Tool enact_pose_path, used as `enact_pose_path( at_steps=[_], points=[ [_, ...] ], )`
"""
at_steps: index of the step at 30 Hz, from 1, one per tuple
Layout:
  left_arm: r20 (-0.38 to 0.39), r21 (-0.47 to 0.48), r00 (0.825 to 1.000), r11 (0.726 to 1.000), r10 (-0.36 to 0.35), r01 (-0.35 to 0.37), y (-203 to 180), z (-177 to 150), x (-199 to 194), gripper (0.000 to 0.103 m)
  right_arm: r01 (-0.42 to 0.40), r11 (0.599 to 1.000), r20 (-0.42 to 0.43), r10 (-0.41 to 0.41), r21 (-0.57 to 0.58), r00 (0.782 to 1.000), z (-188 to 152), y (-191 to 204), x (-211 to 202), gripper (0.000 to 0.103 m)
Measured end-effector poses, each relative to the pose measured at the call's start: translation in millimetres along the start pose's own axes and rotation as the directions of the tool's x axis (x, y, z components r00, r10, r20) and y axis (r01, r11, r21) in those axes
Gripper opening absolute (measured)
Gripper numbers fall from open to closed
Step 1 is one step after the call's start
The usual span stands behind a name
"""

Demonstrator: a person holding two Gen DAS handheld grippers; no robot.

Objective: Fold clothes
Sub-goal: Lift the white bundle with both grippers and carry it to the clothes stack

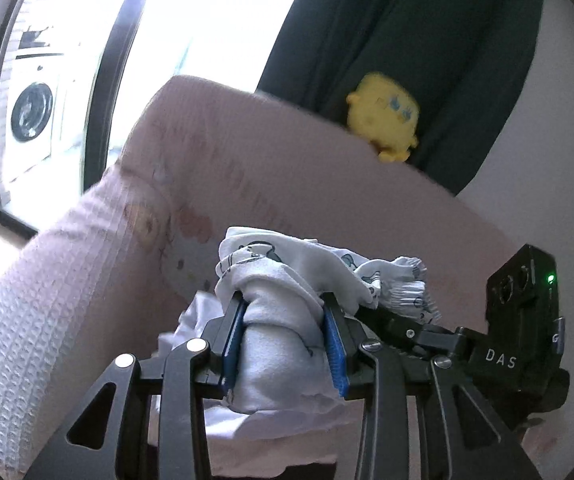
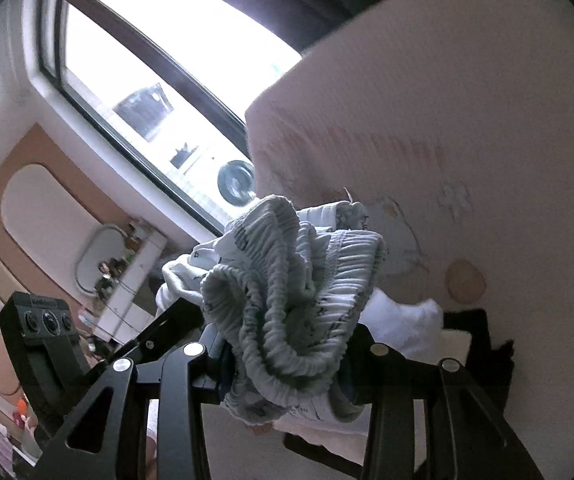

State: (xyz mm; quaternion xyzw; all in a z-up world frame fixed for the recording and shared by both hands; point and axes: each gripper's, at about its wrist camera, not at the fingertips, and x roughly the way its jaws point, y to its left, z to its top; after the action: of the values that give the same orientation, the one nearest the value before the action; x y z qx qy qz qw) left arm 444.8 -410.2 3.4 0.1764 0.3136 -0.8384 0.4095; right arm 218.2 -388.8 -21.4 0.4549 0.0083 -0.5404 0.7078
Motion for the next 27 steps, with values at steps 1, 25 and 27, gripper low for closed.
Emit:
enact_pose_path(
  at_steps=[1, 25, 27],
  points=[
    [-0.024, -0.008, 1.0, 1.0, 0.016, -0.017, 2, -4, 6, 0.035, 0.025, 1.0, -0.02, -0.025, 0.005, 0.999, -4, -4, 5, 0.041],
    [-0.014, -0.079, 0.999, 0.996, -0.03, 0.029, 27, 1, -4, 0.083, 0.214, 0.954, 0.263, -0.156, -0.209, 0.952, -7, 1, -35, 0.092],
    [-0.019, -0.045, 1.0, 0.999, -0.019, 0.018, 24, 5, 6, 0.083, 0.207, 0.956, 0.265, -0.149, -0.207, 0.953, 3, -2, -34, 0.092]
  ],
)
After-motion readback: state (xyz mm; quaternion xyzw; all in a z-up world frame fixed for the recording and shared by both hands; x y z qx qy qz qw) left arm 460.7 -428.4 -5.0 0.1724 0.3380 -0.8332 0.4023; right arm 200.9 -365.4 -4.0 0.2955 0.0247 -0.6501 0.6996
